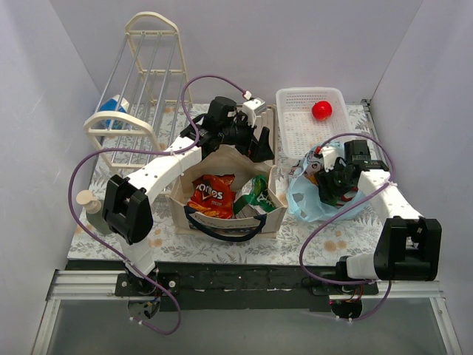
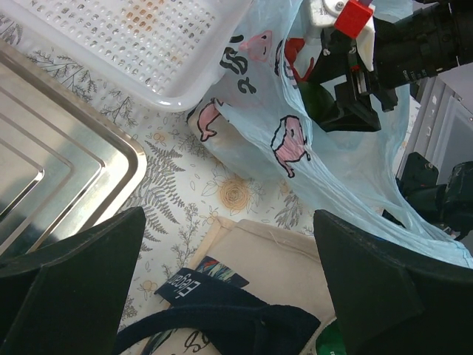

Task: Untie the knot of the grocery bags and take out the mixed food

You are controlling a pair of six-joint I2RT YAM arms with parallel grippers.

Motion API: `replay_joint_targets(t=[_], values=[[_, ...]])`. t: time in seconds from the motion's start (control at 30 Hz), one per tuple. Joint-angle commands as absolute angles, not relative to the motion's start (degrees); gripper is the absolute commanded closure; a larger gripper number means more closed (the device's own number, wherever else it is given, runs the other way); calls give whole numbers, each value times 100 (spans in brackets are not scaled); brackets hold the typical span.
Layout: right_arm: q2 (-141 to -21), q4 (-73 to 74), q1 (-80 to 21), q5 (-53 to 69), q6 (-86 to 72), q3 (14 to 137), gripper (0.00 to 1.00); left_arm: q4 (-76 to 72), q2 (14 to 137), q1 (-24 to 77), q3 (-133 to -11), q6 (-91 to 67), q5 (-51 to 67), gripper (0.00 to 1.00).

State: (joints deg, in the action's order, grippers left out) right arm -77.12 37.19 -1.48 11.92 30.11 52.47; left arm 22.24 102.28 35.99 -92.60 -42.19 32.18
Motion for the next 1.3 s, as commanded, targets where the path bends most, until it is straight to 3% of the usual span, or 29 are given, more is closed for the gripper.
replay_joint_targets(t=[0.0, 0.23, 0.43, 0.63, 0.8, 0.9, 1.0, 1.1, 1.27], values=[[-7498, 3805, -97, 1616, 3102, 5571, 50, 2267, 9870, 3621, -9290, -4131, 3155, 2], [-6610, 4464, -105, 1355, 3261, 5643, 68, 2311, 9861, 3621, -9228, -4034, 3138, 2], [-5898, 4763, -97, 1001, 3865, 5791, 71, 2364, 10010, 3621, -9386, -3929, 3068, 2], [-5467, 5720, -105, 3144, 4588, 6888, 74, 2636, 10090, 3630, -9527, -3332, 2681, 2], [-5984, 5249, -97, 4200, 3816, 8057, 80, 2987, 10116, 3621, -9606, -2471, 2057, 2], [-6240, 4214, -97, 4281, 3430, 8104, 87, 3303, 10020, 3621, -9528, -1751, 2337, 2], [-6468, 2685, -97, 3573, 2729, 7841, 99, 3375, 9976, 3621, -9589, -1678, 2347, 3], [-7029, 1630, -105, 2694, 2313, 7892, 99, 3209, 9783, 3621, -9572, -1644, 2478, 2], [-8941, 2108, -97, 1662, 1319, 9454, 99, 2533, 9387, 3621, -9177, -1547, 2531, 2]])
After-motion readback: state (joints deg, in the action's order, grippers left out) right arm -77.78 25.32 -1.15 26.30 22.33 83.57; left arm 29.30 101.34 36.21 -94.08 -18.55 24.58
